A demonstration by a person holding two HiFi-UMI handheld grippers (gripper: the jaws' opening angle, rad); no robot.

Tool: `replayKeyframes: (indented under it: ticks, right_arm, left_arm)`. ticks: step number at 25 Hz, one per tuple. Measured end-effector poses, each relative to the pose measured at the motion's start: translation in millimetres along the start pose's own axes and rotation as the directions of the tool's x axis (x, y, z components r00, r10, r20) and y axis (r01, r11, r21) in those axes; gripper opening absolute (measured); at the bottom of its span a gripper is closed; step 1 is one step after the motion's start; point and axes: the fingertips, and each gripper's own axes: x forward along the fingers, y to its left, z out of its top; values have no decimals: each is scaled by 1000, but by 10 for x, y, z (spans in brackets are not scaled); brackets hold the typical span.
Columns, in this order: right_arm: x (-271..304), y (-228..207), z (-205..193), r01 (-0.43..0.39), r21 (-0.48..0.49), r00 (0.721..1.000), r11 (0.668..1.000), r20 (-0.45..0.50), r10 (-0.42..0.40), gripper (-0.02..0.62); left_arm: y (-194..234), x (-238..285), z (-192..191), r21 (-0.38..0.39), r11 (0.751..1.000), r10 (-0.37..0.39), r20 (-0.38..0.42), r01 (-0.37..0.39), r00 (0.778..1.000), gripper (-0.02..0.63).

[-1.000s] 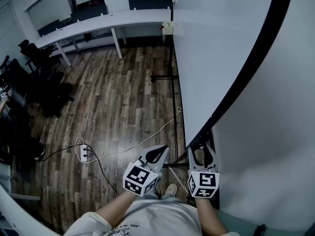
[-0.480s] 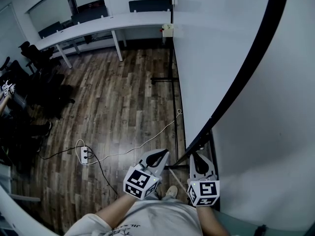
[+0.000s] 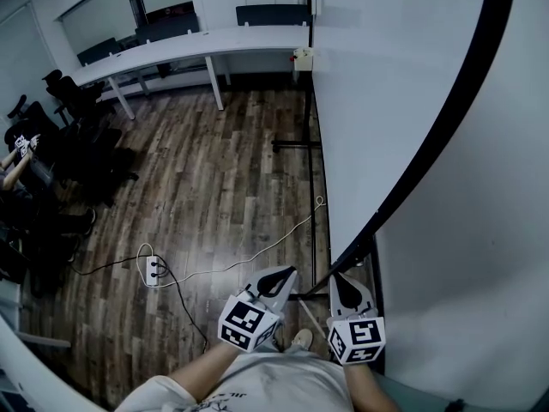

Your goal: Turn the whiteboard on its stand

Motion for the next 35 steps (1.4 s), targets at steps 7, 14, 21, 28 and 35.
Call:
replayKeyframes:
  ticks: [7,14,21,28,35]
  right_arm:
    - [36,93,-35,-25,8,1000,1000,-12,25,8]
    - [30,161,-62,-41,17,999,999,-16,41,6]
    - [56,128,-28,-56,14,998,998,-19,56,6]
    - [20,210,-148,-68,8,997,998,-26,68,6]
    - [78,129,-144,-79,10,996,997,-38,79,6]
  left_arm:
    - [42,-55,-20,-7,1000,13,6,-13,1000,11]
    - [32,-77,-36,-7,1000,10,9,-10,1000,11]
    - [41,-20,-11,-15,1000,14,7,-14,1000,11]
    - [-7,-66,-108,-10,1000,8,10,-8,1000,11]
    - [15,17,-82,-9,1000,10,8,-10,1000,11]
